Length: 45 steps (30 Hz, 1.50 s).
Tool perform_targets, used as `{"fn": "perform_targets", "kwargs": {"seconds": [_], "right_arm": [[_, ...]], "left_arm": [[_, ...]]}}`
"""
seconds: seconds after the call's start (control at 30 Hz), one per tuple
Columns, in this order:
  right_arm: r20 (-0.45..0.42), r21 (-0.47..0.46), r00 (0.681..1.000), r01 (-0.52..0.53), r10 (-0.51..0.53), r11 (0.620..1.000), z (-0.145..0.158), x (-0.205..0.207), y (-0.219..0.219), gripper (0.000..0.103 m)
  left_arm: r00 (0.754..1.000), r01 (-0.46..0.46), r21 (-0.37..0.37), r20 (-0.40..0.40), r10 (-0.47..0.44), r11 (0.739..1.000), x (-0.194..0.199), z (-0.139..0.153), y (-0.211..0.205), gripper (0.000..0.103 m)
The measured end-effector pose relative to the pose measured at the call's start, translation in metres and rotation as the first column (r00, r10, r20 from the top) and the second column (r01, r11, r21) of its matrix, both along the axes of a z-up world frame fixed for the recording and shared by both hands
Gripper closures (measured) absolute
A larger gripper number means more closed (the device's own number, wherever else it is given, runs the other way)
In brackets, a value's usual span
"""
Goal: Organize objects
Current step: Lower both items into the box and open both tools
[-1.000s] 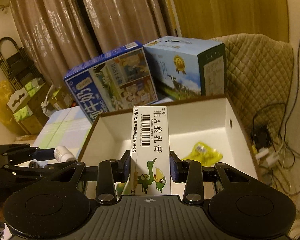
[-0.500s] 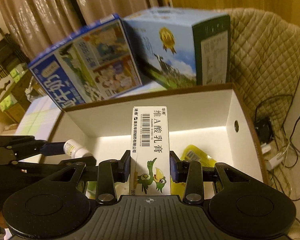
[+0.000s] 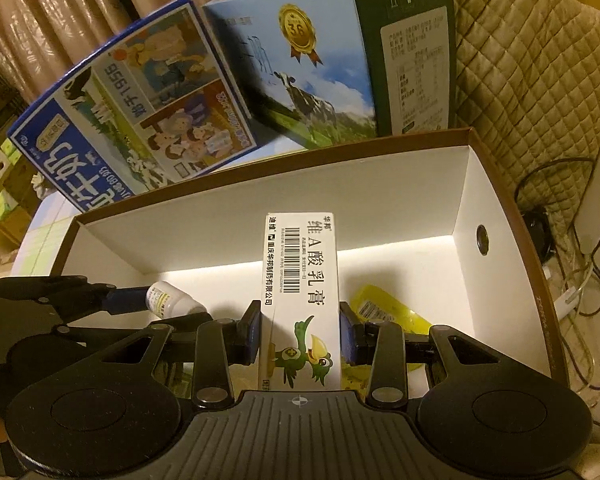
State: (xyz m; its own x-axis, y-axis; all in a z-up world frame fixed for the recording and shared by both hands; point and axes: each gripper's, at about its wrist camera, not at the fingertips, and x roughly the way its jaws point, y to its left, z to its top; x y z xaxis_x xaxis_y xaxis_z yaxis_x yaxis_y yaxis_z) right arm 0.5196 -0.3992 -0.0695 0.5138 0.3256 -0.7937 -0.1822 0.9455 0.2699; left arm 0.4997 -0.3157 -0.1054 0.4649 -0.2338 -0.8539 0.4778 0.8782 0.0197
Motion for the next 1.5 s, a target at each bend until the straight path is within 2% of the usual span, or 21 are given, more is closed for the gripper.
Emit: {"fn": "perform_targets", "kwargs": {"seconds": [0.07,0.17,0.37,0.47,0.5,0.6,0.63,0.9,1.27,1.5], "right_arm": [[-0.004,0.002,1.0,-0.001,0.001,1.0,-0.001,0.003,0.0,0.068],[-0.01,0.004,1.0,-0.005,0.005,1.0,-0.003,0.006,0.001,0.068],[-0.017,0.016,0.999,-0.027,0.027,1.0,-0.005,0.011,0.005,0.067],[0.012,0.02,0.999,-0.038,0.038,0.999,-0.001,0.011,0.008,0.067],[0.025,0.02,0.999,-0.044,0.043,0.999,0.001,0.01,0.009,0.065],[0.049,0.012,0.998,-0.035,0.034,0.999,0.008,0.005,0.008,0.05],[0.053,0.013,0.998,-0.03,0.029,0.999,0.011,0.004,0.007,0.047],[0.072,0.042,0.997,0.011,-0.014,0.999,0.034,-0.033,-0.01,0.037],[0.104,0.094,0.993,0.037,-0.047,0.995,0.062,-0.096,-0.021,0.034],[0.127,0.12,0.99,0.038,-0.053,0.992,0.079,-0.134,-0.015,0.034]], "left_arm": [[1.0,-0.002,0.001,0.003,0.002,1.0,0.002,-0.002,0.0,0.06],[1.0,-0.002,-0.001,0.006,0.002,1.0,0.003,-0.001,0.001,0.049],[1.0,-0.014,-0.003,0.015,0.014,1.0,0.005,0.006,0.008,0.04],[1.0,-0.019,-0.018,0.019,0.019,1.0,0.003,0.013,0.013,0.036],[1.0,-0.02,-0.019,0.022,0.02,1.0,0.002,0.015,0.015,0.035],[0.999,-0.018,-0.026,0.033,0.019,0.999,-0.003,0.022,0.019,0.034],[0.999,-0.017,-0.033,0.035,0.018,0.999,-0.005,0.026,0.02,0.032],[0.998,-0.026,-0.091,0.054,0.031,0.995,-0.03,0.055,0.037,0.018],[0.991,-0.09,-0.163,0.08,0.104,0.983,-0.081,0.094,0.065,0.015],[0.985,-0.127,-0.178,0.092,0.145,0.976,-0.123,0.111,0.083,0.015]]}}
